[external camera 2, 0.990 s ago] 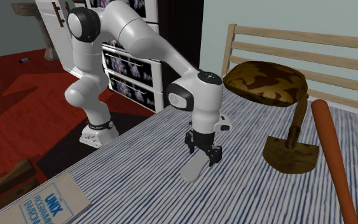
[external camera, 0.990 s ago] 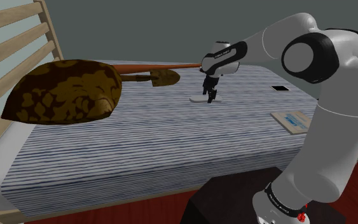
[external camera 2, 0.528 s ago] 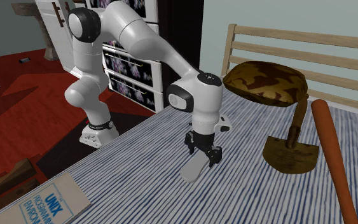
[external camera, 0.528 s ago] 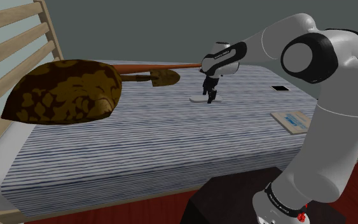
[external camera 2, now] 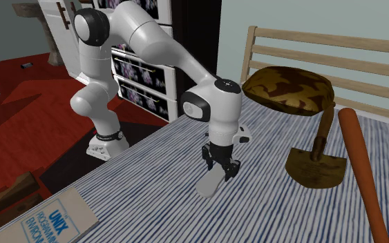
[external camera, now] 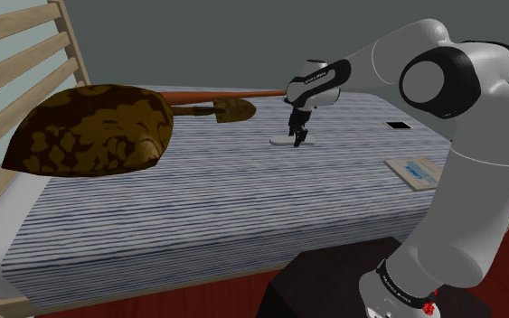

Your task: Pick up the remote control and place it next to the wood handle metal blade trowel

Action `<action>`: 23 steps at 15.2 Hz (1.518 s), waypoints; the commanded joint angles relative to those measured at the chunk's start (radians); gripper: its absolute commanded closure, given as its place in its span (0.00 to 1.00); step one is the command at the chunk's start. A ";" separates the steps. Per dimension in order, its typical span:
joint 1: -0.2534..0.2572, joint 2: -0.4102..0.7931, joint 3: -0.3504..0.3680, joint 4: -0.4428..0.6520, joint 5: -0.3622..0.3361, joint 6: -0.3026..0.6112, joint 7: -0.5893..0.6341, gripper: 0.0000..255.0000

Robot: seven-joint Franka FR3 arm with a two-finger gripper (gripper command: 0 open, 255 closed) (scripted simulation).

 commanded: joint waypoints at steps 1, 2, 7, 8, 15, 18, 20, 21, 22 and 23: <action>0.000 0.000 0.000 0.000 0.000 0.000 0.000 1.00; 0.000 0.000 0.000 0.000 0.000 0.000 0.000 1.00; 0.006 -0.036 -0.007 0.024 -0.019 -0.057 0.012 1.00; 0.007 -0.043 -0.009 0.029 -0.023 -0.069 0.014 1.00; 0.012 -0.085 -0.015 0.073 -0.045 -0.151 0.028 1.00; 0.014 -0.101 -0.017 0.095 -0.053 -0.188 0.033 1.00; 0.015 -0.110 -0.018 0.111 -0.057 -0.212 0.036 1.00; 0.015 -0.114 -0.019 0.120 -0.059 -0.225 0.037 1.00; 0.016 -0.118 -0.019 0.128 -0.061 -0.237 0.038 1.00; 0.016 -0.122 -0.020 0.137 -0.063 -0.249 0.039 1.00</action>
